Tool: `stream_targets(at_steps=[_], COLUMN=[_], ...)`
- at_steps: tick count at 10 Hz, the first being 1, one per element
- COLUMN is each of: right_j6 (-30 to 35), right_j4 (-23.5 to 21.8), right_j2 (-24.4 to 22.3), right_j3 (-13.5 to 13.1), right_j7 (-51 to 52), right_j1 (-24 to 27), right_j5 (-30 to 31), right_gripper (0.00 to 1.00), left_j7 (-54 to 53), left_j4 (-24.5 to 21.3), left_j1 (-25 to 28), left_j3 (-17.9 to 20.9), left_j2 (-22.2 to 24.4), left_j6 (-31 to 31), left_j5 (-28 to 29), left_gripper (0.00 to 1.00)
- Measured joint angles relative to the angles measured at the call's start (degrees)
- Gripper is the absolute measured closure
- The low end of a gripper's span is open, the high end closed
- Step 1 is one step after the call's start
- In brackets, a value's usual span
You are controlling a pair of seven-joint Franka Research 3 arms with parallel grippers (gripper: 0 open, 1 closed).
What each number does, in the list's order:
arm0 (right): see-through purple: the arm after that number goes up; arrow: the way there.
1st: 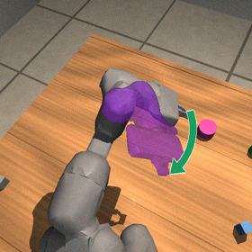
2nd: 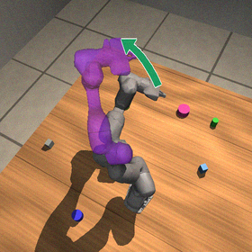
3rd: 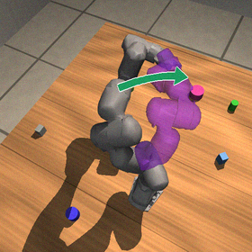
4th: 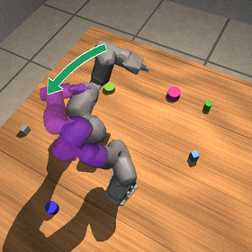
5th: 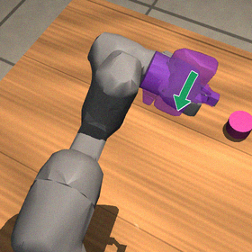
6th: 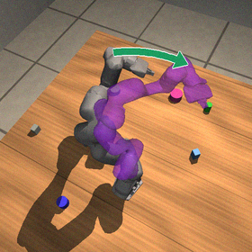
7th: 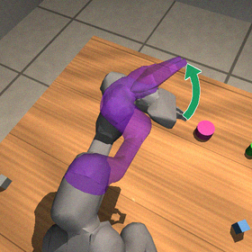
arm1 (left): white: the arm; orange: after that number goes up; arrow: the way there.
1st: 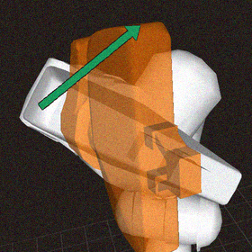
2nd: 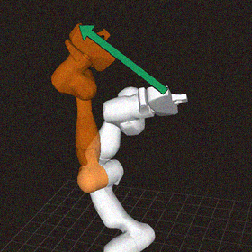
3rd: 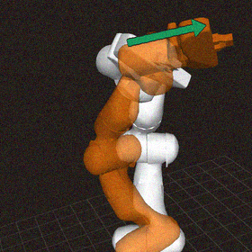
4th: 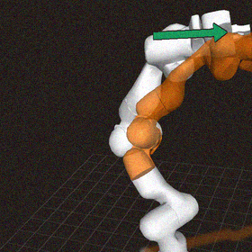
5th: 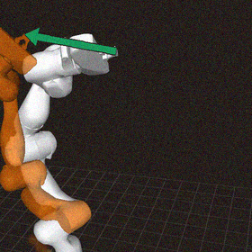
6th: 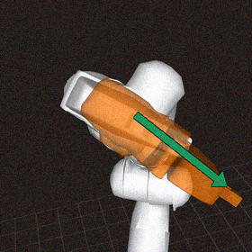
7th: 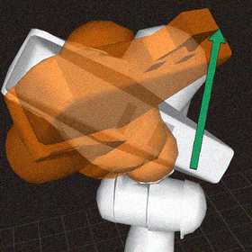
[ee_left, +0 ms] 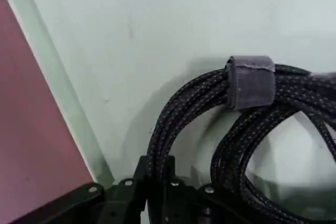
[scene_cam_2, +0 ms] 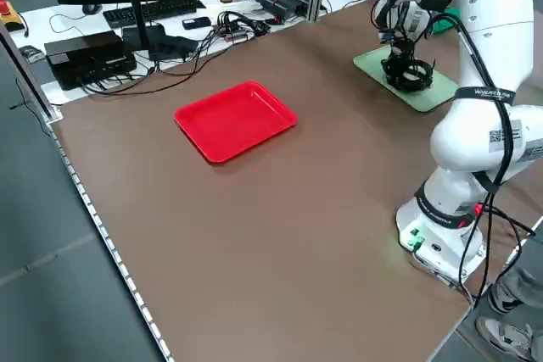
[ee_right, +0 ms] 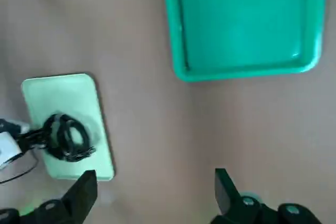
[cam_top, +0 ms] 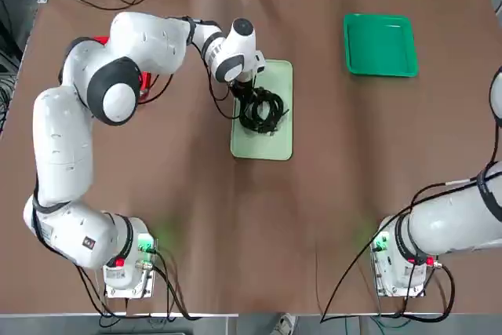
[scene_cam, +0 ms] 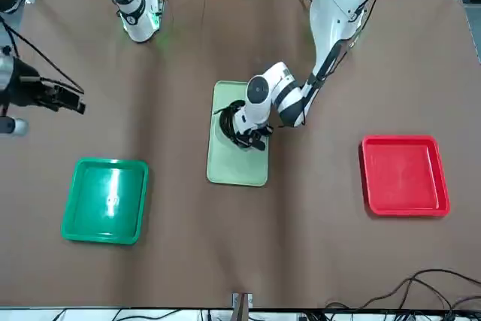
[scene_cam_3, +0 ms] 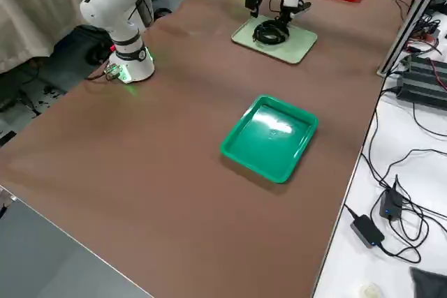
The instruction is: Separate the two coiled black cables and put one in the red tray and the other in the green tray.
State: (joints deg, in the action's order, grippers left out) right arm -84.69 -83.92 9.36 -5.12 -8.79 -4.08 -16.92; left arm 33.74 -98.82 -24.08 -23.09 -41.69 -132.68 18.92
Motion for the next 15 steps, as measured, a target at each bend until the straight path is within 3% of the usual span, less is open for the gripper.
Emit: stream_targets(at_steps=[2,6,9,11,15], right_j6=[1.7,9.35,8.74,8.65,8.64], right_j4=[-0.18,-2.69,-8.82,-10.02,-10.27], right_j2=[4.11,12.36,14.11,15.85,20.47], right_j3=[-0.06,-0.13,0.03,0.07,0.29], right_j7=[0.58,13.15,25.07,31.17,36.25], right_j1=[0.6,3.71,3.57,3.49,1.27], right_j5=[-8.54,-24.23,-30.32,-34.49,-44.12], right_gripper=[0.01,0.01,0.01,0.01,0.01], left_j7=[-0.05,-1.24,-1.45,-3.34,-3.93], left_j4=[0.95,1.08,1.19,1.89,7.32], left_j1=[0.67,2.36,2.32,2.37,1.9], left_j3=[0.08,-0.9,-1.64,-1.68,-1.68], left_j2=[1.75,8.64,13.4,16.27,16.77], left_j6=[-0.02,0.15,0.16,0.14,0.19], left_j5=[0.0,-3.67,-9.33,-15.42,-23.42], left_gripper=[0.85,0.89,0.89,0.89,0.89])
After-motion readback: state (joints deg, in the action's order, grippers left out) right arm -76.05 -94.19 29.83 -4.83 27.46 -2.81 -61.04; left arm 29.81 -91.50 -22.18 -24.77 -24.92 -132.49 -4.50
